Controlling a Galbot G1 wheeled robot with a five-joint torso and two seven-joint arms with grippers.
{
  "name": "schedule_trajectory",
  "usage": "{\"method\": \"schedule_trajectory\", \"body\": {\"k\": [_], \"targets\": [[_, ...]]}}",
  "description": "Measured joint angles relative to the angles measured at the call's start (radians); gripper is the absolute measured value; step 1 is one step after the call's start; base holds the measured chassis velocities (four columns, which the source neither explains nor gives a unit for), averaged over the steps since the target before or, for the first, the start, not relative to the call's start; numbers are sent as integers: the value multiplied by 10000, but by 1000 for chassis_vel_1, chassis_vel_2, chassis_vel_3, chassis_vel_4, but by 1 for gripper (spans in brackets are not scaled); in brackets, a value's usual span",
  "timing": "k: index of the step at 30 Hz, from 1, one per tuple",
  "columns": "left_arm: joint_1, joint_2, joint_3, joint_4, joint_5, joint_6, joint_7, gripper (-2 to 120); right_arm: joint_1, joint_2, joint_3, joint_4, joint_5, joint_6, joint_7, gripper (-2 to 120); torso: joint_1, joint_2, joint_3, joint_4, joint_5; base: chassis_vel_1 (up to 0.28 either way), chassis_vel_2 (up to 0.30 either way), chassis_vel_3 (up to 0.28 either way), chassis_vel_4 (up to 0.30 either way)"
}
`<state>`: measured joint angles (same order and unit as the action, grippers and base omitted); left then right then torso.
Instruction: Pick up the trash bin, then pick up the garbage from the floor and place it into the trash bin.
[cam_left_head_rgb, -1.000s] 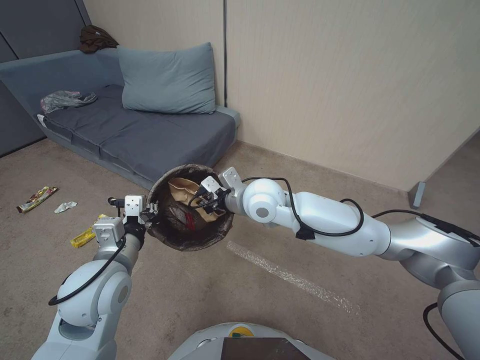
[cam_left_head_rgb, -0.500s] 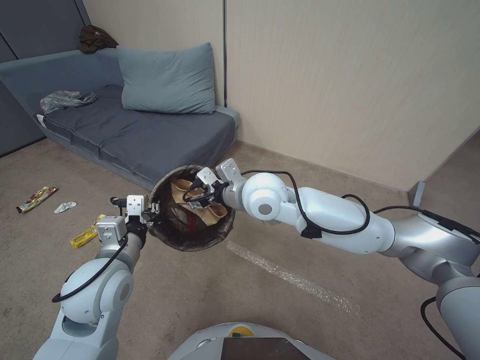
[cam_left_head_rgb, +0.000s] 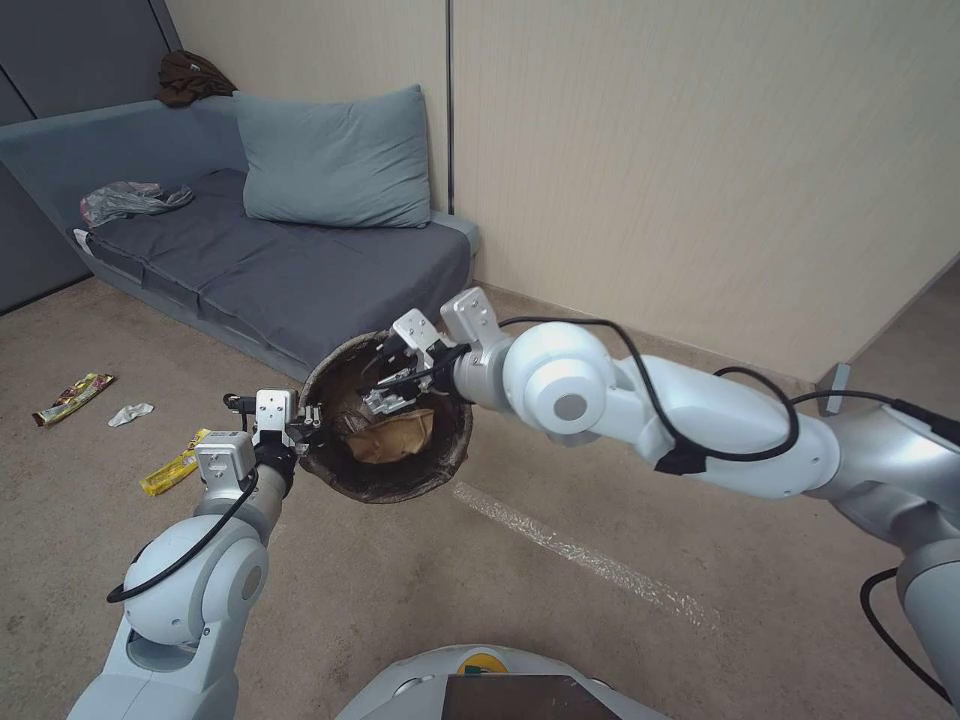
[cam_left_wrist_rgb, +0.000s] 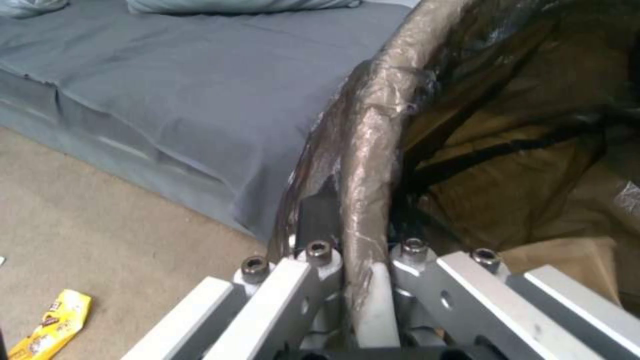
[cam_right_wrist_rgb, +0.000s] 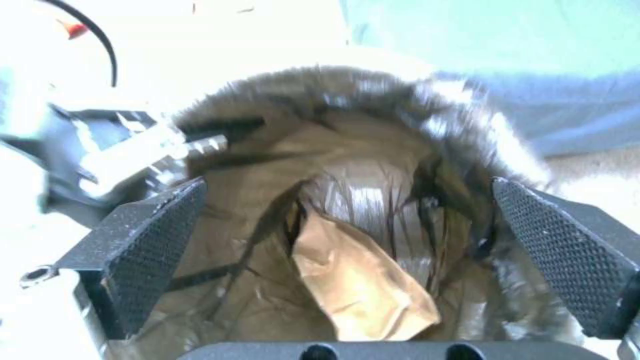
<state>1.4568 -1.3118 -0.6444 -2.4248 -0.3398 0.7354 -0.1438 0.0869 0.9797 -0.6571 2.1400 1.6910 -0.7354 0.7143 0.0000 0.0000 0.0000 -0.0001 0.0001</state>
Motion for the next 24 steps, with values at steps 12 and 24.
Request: {"method": "schedule_trajectory", "body": {"k": [12, 24], "targets": [[99, 24, -38, -112, -13, 0, -22, 0, 1042, -1202, 2378, 775, 980, 120, 500, 100, 0, 1, -1, 4, -3, 0, 0, 0, 0], [135, 29, -48, -182, -97, 0, -164, 0, -971, -2940, 4531, 875, -2467, 1057, -514, 100, 0, 1, -1, -3, 4, 0, 0, 0, 0]]}}
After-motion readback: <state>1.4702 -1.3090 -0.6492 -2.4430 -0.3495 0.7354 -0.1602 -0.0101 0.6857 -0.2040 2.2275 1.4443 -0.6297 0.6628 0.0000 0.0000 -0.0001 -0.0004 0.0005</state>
